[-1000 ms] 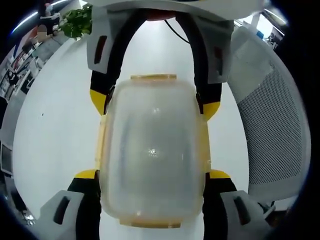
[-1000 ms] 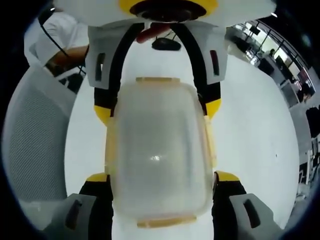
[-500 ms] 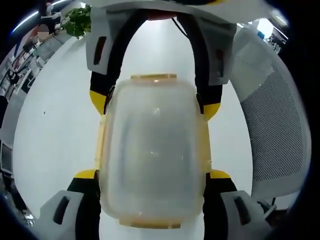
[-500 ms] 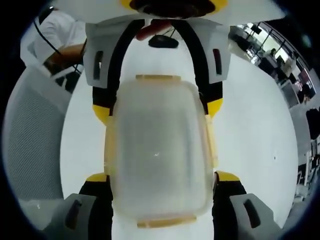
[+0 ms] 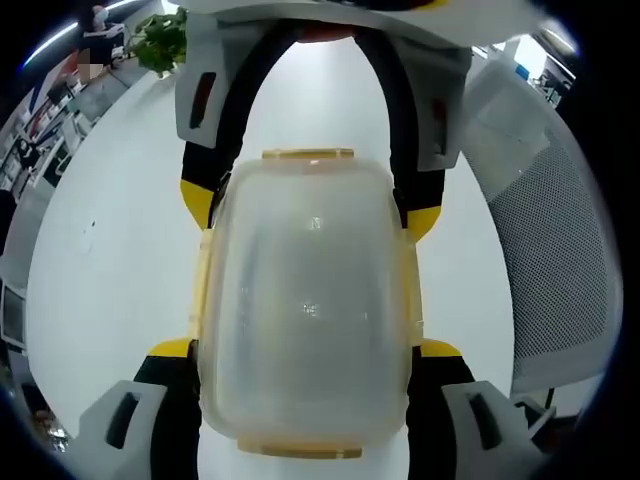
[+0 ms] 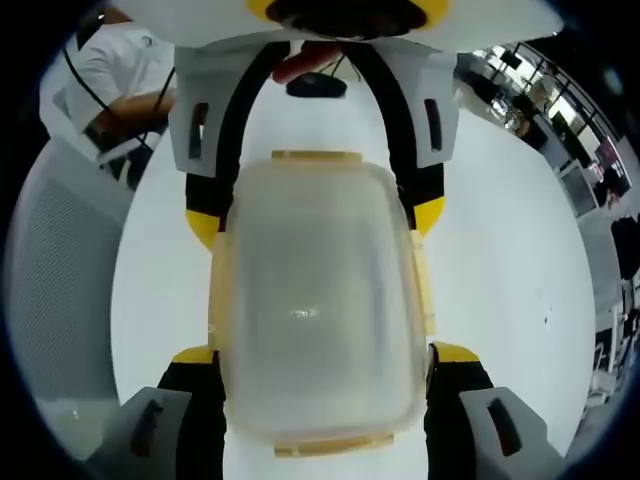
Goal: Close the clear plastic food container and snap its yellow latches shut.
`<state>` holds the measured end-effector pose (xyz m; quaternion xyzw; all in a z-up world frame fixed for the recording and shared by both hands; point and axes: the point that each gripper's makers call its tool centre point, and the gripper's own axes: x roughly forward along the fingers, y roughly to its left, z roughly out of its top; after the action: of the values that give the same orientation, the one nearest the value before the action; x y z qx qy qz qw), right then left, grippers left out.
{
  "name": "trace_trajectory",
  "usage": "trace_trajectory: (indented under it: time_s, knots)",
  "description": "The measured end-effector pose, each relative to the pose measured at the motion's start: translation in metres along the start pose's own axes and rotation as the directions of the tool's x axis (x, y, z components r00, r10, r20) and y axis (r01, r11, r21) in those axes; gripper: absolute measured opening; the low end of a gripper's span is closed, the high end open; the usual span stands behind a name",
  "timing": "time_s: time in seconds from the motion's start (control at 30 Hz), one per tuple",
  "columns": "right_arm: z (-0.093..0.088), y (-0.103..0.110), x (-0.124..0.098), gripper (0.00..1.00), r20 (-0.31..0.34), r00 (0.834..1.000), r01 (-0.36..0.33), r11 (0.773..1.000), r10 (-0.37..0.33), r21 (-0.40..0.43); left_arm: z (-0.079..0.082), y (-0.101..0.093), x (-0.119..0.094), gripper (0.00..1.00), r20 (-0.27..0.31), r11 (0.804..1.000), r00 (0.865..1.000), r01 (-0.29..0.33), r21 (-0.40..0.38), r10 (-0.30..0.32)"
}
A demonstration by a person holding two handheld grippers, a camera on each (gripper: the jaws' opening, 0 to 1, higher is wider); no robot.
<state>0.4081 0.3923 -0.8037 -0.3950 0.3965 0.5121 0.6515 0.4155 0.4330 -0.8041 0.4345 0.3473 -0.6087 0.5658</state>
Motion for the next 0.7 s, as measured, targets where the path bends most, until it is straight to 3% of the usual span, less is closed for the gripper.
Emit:
trace_trajectory:
  time_s: [0.7]
  knots:
    - [-0.002,-0.023,0.004,0.83,-0.017,1.000,-0.002,1.000,0.002,-0.007,0.000,0.022,0.003,0.87,0.006,1.000,1.000,0.006,-0.006,-0.006]
